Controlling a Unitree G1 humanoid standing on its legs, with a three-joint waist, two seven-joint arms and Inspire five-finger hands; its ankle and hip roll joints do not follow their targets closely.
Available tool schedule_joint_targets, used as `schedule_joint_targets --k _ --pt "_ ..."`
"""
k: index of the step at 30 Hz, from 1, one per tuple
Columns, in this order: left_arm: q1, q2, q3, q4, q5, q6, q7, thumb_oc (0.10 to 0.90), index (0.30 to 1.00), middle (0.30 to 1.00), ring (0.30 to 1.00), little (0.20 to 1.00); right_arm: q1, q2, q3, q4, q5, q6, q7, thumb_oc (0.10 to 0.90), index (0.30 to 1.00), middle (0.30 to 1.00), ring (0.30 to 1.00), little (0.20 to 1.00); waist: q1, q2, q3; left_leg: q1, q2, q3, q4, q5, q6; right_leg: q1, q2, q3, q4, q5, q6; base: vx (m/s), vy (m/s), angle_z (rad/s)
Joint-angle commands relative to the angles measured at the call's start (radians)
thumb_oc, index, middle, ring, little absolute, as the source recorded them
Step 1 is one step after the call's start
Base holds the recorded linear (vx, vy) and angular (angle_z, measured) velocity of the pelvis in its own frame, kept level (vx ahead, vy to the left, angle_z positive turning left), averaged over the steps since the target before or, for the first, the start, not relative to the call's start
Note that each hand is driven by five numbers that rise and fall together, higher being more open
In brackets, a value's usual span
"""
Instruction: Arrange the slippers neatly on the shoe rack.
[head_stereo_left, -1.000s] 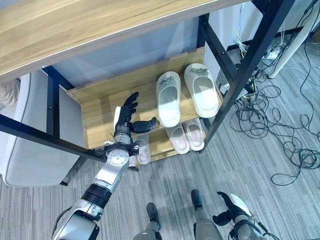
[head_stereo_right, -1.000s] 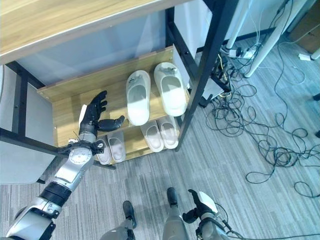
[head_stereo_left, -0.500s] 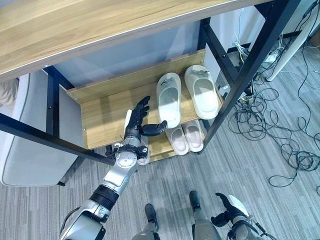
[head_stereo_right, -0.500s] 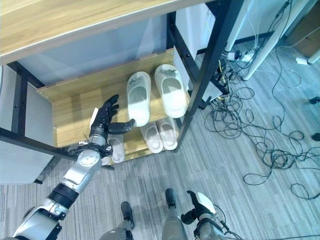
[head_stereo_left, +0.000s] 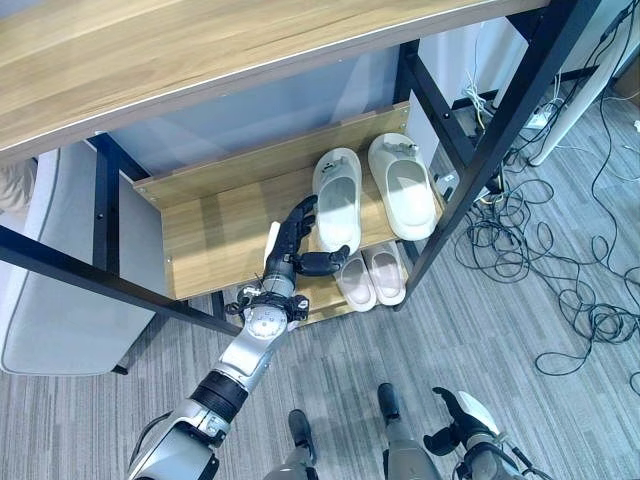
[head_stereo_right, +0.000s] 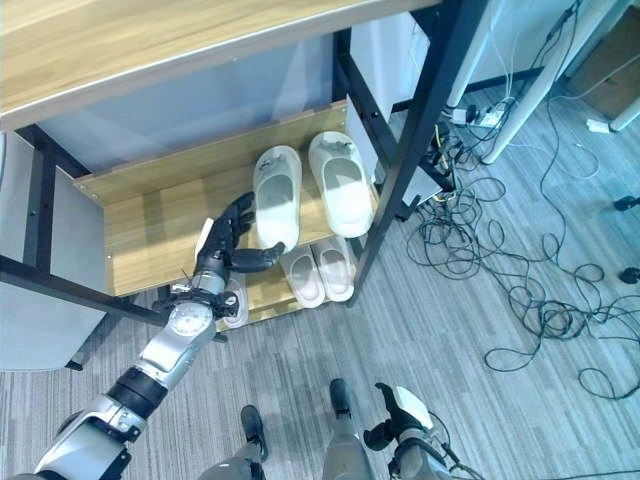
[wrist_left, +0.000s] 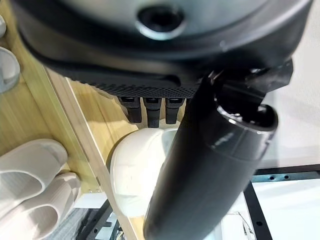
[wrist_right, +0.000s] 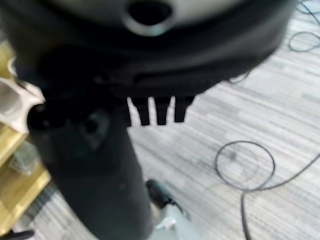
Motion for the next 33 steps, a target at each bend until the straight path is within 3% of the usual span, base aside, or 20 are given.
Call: schedule_joint_targets --k 1,20,33 --pt "-0.150 -0.066 -0.050 0.060 0.010 -0.081 -0.024 0.800 0.900 0.900 0.900 0.900 0.036 -0.020 0.015 -0.023 0.003 -0.011 -0.032 0.800 0.900 0.900 0.900 0.900 -0.001 -0.013 -0.027 -0.028 -0.037 -0.028 0.003 -0.062 0.002 -0.006 0.012 -0.072 0.006 -0.123 0.012 0.00 0.000 0.00" --pt "-0.211 -0.111 -0.107 0.073 0.014 -0.083 -0.026 0.800 0.900 0.900 0.900 0.900 0.049 -0.034 0.018 -0.020 0.003 -0.018 -0.037 0.800 0.900 0.900 0.900 0.900 -0.026 0.006 -0.027 -0.006 -0.036 -0.010 0.003 -0.069 -0.001 0.006 0.016 -0.065 0.006 -0.130 0.014 0.01 -0.003 -0.03" --pt "-0.210 -0.044 -0.086 0.066 0.033 -0.081 -0.039 0.800 0.900 0.900 0.900 0.900 0.050 -0.011 0.023 0.013 0.014 -0.021 -0.032 0.800 0.900 0.900 0.900 0.900 -0.014 0.002 -0.048 0.018 -0.029 -0.025 0.003 -0.068 -0.006 0.044 0.024 -0.089 0.006 -0.142 0.008 0.00 -0.011 0.01"
